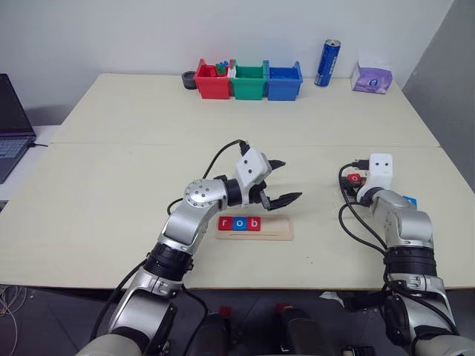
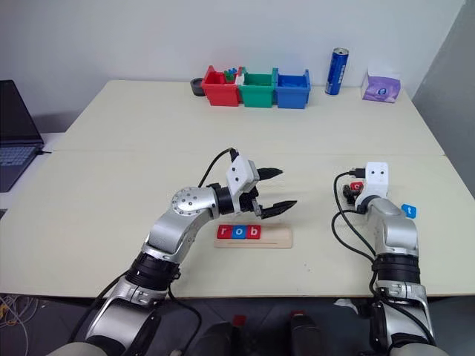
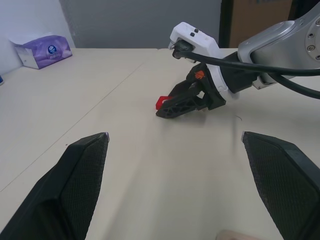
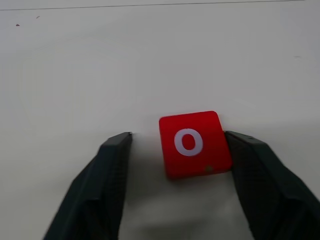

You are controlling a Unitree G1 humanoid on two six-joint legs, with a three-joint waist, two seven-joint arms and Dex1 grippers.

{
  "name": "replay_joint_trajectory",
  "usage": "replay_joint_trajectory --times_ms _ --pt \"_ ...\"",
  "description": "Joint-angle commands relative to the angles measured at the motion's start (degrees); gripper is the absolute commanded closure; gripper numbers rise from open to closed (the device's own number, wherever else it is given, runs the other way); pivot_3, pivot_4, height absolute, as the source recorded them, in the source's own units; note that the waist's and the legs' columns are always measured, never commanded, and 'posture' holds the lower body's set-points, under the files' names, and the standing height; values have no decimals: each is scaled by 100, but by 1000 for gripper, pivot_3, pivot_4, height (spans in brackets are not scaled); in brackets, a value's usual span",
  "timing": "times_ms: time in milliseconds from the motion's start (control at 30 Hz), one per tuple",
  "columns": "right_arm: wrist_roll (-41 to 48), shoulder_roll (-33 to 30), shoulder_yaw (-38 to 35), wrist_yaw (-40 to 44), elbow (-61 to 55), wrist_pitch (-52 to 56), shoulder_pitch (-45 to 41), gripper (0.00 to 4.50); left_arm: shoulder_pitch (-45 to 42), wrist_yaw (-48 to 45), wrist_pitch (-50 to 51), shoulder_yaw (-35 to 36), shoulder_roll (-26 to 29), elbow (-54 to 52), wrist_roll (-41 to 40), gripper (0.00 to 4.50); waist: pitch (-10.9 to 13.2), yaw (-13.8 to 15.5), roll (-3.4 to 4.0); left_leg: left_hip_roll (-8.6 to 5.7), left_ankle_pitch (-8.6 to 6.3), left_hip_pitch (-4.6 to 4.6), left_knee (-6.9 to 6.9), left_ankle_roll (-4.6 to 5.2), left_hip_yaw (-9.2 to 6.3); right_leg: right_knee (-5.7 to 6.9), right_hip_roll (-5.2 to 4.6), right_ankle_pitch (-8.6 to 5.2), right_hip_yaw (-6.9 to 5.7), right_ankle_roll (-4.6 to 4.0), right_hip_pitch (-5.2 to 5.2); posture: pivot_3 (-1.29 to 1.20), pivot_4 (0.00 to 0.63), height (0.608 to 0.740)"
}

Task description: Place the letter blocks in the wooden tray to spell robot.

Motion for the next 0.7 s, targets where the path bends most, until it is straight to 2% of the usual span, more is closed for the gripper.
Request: replay_joint_trajectory --times_ms 33,67,200,300,433,567,700 --pt "98 45 -52 -68 -204 78 -12 2743 -23 38 -7 51 -6 -295 -24 0 0 -1 0 0 0 1 0 0 1 0 0 0 0 0 0 0 150 740" --pt "97 49 -62 -92 -219 116 -6 3050 -25 39 0 48 -8 -303 -27 0 0 0 0 0 0 1 0 0 1 0 0 0 -1 0 0 0 150 740" --pt "76 -3 57 -108 -682 600 117 3042 -44 -9 9 60 32 -332 -38 0 0 0 0 0 0 0 0 0 0 0 0 0 -1 0 0 0 150 740" --pt "140 -9 167 -129 -1733 1495 477 3042 112 -294 110 5 201 -620 -181 0 -1 1 1 1 0 -3 -1 0 -4 -1 0 -1 0 0 0 0 150 740" --pt "369 59 313 -118 -3708 3055 1264 3042 571 -791 276 -115 617 -1249 -392 0 -4 3 7 8 -1 -13 -6 0 -18 -2 0 -8 1 -1 -6 0 150 740" --pt "525 621 398 -248 -5461 4665 1889 3042 988 -1044 445 -123 957 -1660 -565 0 -7 -2 11 9 -1 -14 -7 0 -27 1 2 -10 0 -2 -9 0 150 740" --pt "399 1177 608 -531 -5951 5055 2142 3042 1164 -983 472 -149 1001 -1757 -523 0 -7 -6 11 7 0 -6 -4 -1 -24 1 5 -24 -4 23 -5 0 150 740"
